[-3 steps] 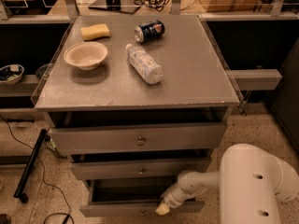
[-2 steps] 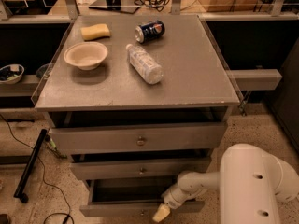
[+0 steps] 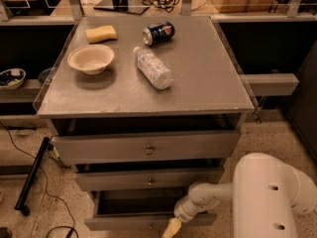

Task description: Open bottom drawer

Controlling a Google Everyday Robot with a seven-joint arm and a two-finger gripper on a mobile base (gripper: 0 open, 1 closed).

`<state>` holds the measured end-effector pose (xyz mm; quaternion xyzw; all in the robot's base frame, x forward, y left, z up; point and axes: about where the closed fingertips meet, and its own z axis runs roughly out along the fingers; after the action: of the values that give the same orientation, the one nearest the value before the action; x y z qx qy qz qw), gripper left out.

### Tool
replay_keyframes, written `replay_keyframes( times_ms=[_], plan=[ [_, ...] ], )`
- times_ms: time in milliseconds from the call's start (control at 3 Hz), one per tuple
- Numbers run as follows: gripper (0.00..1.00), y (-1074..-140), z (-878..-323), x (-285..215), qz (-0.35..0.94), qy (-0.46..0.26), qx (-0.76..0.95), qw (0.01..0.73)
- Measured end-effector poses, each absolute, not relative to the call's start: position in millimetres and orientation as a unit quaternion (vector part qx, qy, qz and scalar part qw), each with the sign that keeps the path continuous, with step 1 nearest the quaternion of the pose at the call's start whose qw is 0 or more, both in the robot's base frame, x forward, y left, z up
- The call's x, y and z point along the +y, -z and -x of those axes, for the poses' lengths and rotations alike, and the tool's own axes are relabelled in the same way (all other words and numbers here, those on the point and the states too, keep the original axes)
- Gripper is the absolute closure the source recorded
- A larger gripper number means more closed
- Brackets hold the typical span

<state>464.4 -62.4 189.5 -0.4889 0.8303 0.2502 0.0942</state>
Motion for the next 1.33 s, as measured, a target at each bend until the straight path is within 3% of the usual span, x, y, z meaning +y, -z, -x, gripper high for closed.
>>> replay_keyframes(
  times_ms=[1333],
  plan=[
    [0.00, -210.9, -431.0, -105.6, 0.440, -0.250, 0.859, 0.077]
  ],
)
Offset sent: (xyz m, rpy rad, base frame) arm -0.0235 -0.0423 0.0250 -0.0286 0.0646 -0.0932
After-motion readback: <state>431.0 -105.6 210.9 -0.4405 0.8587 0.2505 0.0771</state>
